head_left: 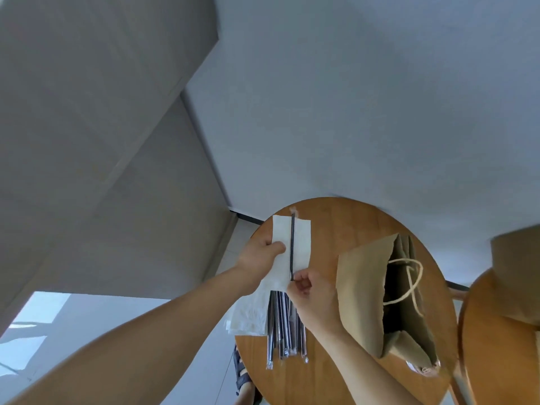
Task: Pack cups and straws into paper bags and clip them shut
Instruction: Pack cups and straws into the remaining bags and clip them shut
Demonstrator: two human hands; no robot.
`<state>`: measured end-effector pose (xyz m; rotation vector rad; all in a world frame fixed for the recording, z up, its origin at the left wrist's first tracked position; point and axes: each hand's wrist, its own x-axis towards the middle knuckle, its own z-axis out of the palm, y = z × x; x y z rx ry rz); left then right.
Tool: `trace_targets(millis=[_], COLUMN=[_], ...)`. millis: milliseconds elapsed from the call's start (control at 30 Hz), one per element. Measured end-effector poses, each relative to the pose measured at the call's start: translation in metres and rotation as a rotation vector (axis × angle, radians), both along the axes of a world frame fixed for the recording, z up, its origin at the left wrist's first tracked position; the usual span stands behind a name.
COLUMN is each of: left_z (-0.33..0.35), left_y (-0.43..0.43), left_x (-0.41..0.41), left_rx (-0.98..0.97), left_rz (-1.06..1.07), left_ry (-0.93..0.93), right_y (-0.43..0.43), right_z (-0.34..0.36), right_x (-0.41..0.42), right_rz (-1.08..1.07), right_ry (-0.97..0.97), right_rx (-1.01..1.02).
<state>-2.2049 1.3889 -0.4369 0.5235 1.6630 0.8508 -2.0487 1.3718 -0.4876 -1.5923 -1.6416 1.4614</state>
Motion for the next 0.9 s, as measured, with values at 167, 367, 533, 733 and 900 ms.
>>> trace_targets(millis=[167,367,533,733,900], left_z=[0.029,0.055,0.064,0.058,0.062], left_y=[0.005,0.013,0.014,0.011,0.015], left_x=[0.007,0.01,0.018,0.028,0.039], left_rx=[0.099,0.155,0.114,0.08,0.081], left_rz=[-0.026,-0.04,-0.107,-0.187,-0.263], left_ry=[-0.018,-0.12,-0.243,-0.288,-0.326], right_y=[0.008,0.023,0.049,0.046,0.042], right_z=[0.037,0.076,0.093,0.095,0.105], right_x=[0.001,0.019,0.028,0.042,0.055], right_rz=[-0.006,-0.159,-0.151,0.004,-0.011], right_ry=[0.04,-0.005,0.277,0.343,0.319], right_rx=[0.042,0.198,-0.167,-0.262,-0.247])
